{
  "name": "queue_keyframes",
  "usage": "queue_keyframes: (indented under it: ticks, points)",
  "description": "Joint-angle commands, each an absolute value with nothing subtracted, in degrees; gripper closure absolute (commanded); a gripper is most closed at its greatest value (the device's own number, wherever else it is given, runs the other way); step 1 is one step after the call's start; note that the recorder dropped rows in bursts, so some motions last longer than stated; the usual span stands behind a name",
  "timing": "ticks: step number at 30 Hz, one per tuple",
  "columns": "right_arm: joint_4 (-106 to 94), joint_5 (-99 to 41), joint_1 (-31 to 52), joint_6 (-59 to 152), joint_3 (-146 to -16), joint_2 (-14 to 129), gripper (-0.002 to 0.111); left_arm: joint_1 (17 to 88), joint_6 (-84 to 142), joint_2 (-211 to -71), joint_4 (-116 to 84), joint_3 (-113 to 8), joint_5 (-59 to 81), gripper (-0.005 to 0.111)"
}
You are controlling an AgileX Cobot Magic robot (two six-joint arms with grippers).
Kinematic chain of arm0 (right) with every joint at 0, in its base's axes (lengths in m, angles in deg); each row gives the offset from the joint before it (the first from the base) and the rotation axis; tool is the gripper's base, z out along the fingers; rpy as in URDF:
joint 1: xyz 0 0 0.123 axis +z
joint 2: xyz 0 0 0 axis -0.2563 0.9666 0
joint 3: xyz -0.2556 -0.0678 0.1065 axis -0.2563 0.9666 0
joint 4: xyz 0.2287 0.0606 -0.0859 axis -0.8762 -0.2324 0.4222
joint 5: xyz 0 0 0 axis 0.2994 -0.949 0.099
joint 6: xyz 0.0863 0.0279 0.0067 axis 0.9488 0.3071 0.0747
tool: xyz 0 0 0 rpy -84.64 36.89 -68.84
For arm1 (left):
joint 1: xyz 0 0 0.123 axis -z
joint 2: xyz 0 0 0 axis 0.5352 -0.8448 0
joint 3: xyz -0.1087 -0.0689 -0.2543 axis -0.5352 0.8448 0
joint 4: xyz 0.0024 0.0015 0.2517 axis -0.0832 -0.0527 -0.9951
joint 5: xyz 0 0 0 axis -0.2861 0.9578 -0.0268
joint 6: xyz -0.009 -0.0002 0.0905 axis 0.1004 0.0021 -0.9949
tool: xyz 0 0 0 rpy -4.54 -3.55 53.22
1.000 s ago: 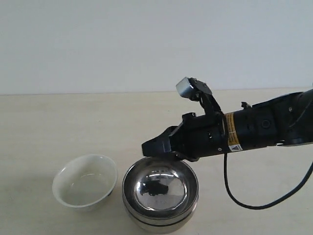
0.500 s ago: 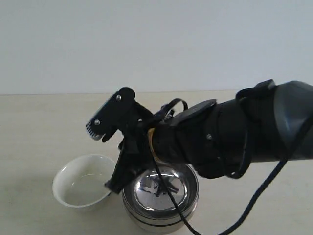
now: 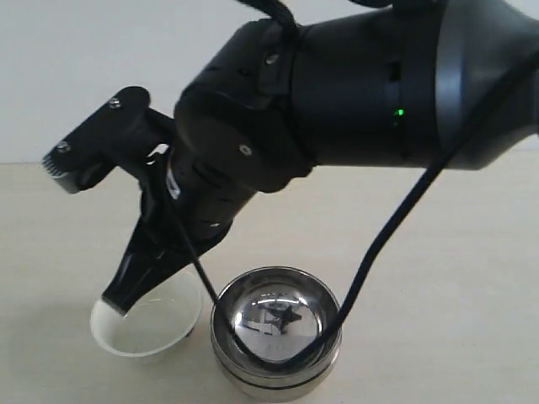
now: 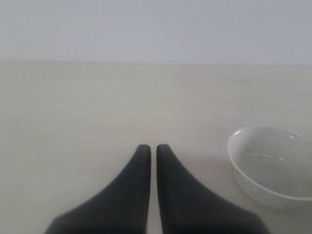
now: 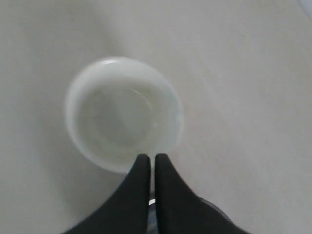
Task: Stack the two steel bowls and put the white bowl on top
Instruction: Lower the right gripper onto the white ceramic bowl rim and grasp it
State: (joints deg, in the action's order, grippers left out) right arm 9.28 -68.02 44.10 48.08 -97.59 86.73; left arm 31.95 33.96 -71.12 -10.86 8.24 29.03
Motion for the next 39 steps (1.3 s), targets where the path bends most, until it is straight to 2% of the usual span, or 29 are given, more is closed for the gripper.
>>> queue_keyframes:
  ticks: [1, 4, 6, 9, 13, 32, 33, 36, 39]
  points:
    - [1.5, -69.1, 46.1, 41.7, -99.3, 89.1, 0.093, 32.2, 34.2, -70.9, -10.9, 8.4, 28.6, 0.103]
    - [1.4, -68.7, 46.2, 41.6, -99.3, 92.0, 0.068, 32.2, 34.2, -70.9, -10.9, 8.4, 28.6, 0.103]
    - [0.6, -68.2, 46.2, 41.6, -99.3, 94.0, 0.056, 32.2, 34.2, -70.9, -10.9, 8.4, 28.6, 0.103]
    - [0.0, -66.8, 46.2, 41.6, -99.3, 96.7, 0.047, 32.2, 34.2, -70.9, -10.9, 8.4, 28.6, 0.103]
    - [-0.1, -63.5, 46.2, 40.7, -99.5, 99.2, 0.043, 32.2, 34.2, -70.9, -10.9, 8.4, 28.6, 0.103]
    - [-1.8, -63.4, 46.4, 39.3, -107.4, 110.5, 0.045, 32.2, 34.2, -70.9, -10.9, 8.4, 28.6, 0.103]
    - [-1.8, -63.3, 46.4, 39.3, -107.4, 110.7, 0.048, 32.2, 34.2, -70.9, -10.9, 8.4, 28.6, 0.103]
    - [-1.8, -62.6, 46.4, 39.3, -107.4, 111.3, 0.065, 32.2, 34.2, -70.9, -10.9, 8.4, 28.6, 0.103]
    - [-0.5, -62.1, 46.4, 39.3, -107.4, 111.4, 0.091, 32.2, 34.2, -70.9, -10.9, 8.4, 28.6, 0.103]
